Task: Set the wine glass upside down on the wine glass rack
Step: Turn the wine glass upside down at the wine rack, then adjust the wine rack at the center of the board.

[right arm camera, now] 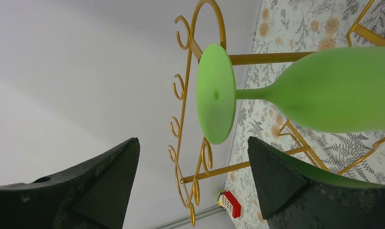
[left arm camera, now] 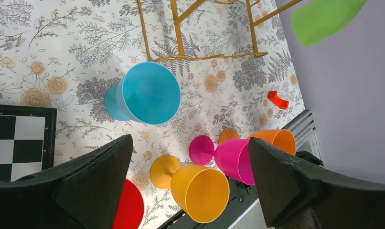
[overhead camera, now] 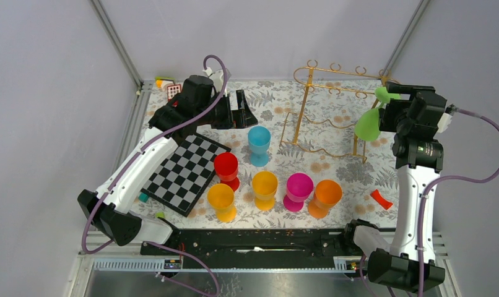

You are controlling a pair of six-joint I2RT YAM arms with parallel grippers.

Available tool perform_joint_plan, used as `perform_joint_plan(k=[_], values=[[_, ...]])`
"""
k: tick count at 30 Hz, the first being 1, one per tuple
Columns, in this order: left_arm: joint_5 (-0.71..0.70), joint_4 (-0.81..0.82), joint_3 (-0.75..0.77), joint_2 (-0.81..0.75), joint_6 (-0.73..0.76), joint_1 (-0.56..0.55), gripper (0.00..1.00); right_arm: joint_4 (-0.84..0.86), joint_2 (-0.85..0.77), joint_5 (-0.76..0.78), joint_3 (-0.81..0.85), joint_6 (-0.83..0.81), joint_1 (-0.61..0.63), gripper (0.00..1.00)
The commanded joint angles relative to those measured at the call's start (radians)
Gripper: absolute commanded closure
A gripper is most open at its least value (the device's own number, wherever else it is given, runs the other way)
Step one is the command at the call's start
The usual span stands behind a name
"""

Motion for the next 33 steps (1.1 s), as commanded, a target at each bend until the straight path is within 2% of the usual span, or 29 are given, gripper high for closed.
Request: perform_joint_plan(k=[1,7,18,25,33], values=[[0.005,0.026,0.054,-0.010,-0.005,0.005,0.01,-0.011,-0.025,-0.022,0.034,0.010,-0.014,0.09],[0.016,0.026,0.092,0.012,-0.005,0.005,0.01,-0.044,-0.038,-0.035,0.050,-0.044,-0.029,0.08],[0.097,0.050,0.250,0.149,-0.077,0.005,0.09,-0.198,-0.071,-0.005,0.088,-0.308,-0.045,0.07],[0.225,0.144,0.339,0.276,-0.234,0.005,0.13,-0.255,-0.052,0.044,0.168,-0.466,-0.054,0.09],[0.351,0.428,0.366,0.430,-0.521,0.005,0.20,-0.292,0.014,0.012,0.257,-0.579,-0.088,0.14]])
